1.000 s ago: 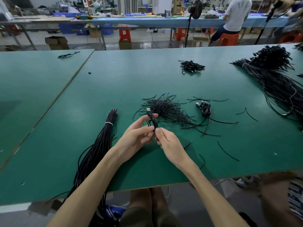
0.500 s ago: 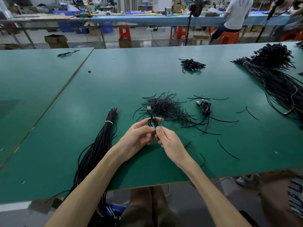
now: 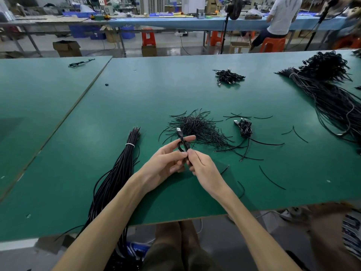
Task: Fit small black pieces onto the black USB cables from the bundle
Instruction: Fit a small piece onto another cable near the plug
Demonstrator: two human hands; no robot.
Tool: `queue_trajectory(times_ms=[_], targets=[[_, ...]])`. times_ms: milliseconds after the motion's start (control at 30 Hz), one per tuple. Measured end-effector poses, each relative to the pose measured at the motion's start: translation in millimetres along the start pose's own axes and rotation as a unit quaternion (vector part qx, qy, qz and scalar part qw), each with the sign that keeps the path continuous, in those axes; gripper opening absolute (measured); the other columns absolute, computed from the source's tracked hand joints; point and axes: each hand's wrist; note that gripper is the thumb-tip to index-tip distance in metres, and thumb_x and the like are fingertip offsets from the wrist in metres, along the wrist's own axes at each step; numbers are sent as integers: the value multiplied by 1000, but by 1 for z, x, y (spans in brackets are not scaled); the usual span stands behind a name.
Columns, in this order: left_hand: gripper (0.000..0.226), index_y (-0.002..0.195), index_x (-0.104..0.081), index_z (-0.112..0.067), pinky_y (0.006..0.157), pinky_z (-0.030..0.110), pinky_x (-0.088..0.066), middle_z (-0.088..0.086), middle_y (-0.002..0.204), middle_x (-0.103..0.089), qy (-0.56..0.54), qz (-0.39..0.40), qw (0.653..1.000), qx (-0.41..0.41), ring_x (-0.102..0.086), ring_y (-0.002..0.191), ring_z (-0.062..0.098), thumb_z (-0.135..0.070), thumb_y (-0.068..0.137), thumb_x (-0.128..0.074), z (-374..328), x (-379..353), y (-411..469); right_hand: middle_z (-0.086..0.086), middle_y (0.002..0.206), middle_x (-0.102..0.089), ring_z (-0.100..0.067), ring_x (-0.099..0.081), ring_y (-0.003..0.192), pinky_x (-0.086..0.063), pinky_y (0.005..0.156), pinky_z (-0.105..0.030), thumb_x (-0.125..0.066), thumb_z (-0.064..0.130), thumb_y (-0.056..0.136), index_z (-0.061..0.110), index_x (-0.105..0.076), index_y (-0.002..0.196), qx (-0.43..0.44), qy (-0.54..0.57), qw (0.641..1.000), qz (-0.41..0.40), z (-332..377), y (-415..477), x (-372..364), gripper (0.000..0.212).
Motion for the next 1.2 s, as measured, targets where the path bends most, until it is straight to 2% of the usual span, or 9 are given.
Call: queue_trajectory(times_ms=[67,200,267,400,600,767,933,1033,1200], targets=[[53,148,-53,-28,70,34,-31,-4,62,-50,12,7,1000,-1,-14,70,33,-13,98,-61,0,0,1,17,63,-51,-3,-42,61,-36,61,-21,-36,28,113,0,-62,89,-6,17,1000,2,2,0,2,44],[52,149,-52,-27,74,36,-30,-3,61,-45,14,18,1000,-5,-28,59,19,-19,99,-64,2,1,2,16,58,-44,-5,-32,55,-29,52,-19,-35,22,113,-16,-59,102,-25,66,997,12,3,1,4,46],[53,149,-51,-27,74,36,-30,-3,63,-46,17,26,1000,-4,-29,62,18,-21,99,-66,2,3,2,15,60,-46,-3,-32,53,-28,49,-16,-36,21,113,-12,-60,95,-28,91,995,26,3,1,5,44],[56,150,-50,-28,70,33,-31,3,86,-60,34,29,999,-2,-31,79,25,-20,98,-69,1,4,2,16,61,-40,-2,-28,49,-25,45,-15,-38,24,113,31,-64,65,-26,149,986,64,4,1,10,54],[63,148,-52,-21,88,32,-43,5,115,-59,28,28,999,0,-56,103,20,-19,90,-79,0,3,2,7,63,-30,-9,-21,51,-24,45,-17,-46,38,108,19,-50,74,-48,171,979,99,-5,4,19,40],[55,137,-63,-14,102,43,-41,12,111,-65,43,9,999,3,-57,107,26,-22,86,-83,4,3,4,12,57,-28,-9,-20,47,-23,43,-16,-47,41,105,25,-50,67,-55,168,977,116,-5,4,20,42],[37,121,-71,-11,80,30,-49,10,115,-66,89,-59,993,-46,-61,91,17,-18,86,-80,7,-2,3,10,56,-28,-10,-19,48,-21,44,-19,-41,31,112,17,-45,73,-53,156,982,88,-4,1,20,42],[28,116,-71,-5,62,27,-49,3,94,-72,146,-94,980,-93,-58,76,13,-10,89,-73,10,-6,1,11,56,-29,-8,-21,47,-22,44,-18,-40,29,112,15,-47,74,-50,141,986,79,0,-1,17,41],[16,108,-71,-2,68,23,-48,3,95,-74,231,-141,956,-110,-63,84,10,0,92,-71,11,-5,0,12,55,-30,-7,-22,47,-23,44,-17,-39,29,112,14,-48,74,-45,114,991,57,4,-4,13,42]])
Point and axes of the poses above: each hand's wrist, its own y-axis towards the middle knuckle, its own x-axis out of the back of the hand, z = x × y
